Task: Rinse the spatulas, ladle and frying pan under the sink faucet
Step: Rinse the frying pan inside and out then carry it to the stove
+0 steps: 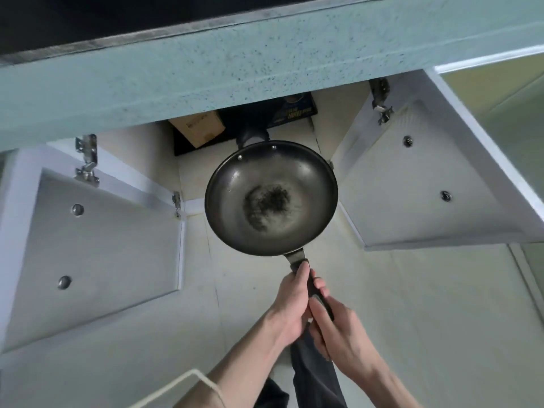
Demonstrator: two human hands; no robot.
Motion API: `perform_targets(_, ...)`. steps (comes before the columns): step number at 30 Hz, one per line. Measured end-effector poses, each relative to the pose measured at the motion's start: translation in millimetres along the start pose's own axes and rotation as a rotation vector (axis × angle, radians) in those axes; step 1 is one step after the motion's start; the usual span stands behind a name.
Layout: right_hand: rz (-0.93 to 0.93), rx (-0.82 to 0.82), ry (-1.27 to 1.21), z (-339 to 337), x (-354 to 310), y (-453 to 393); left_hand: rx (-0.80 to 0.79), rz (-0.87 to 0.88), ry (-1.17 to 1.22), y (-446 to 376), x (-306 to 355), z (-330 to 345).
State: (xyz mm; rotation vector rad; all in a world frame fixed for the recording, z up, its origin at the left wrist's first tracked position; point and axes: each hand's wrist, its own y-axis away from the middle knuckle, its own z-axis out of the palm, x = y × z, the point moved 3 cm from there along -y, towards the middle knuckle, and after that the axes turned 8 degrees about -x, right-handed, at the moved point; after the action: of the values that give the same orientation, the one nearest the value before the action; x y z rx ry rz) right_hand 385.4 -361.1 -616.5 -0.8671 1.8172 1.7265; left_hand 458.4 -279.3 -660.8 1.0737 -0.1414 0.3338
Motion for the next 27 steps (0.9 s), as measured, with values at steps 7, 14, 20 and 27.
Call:
perform_targets(7,0.045,0.083,-0.15,56.4,-18.9,110.9,0.043,0.004,-0.029,124.8,-29.3,10.0)
perform_targets(14,0.006,0.095,-0.185,71.4,-53.2,236.9,0.049,-0.023,-0.061,221.0,-70.3,31.5)
perform_targets(20,-0.025,0.13,-0.146,56.8,-55.5,320.8,-0.014,-0.041,-0.09,280.0,-103.2,66.5)
perform_targets(27,-0.065,0.147,-0.215,18.5,-48.9,392.3,-0.047,0.023,-0.158,320.9,-146.3,126.0)
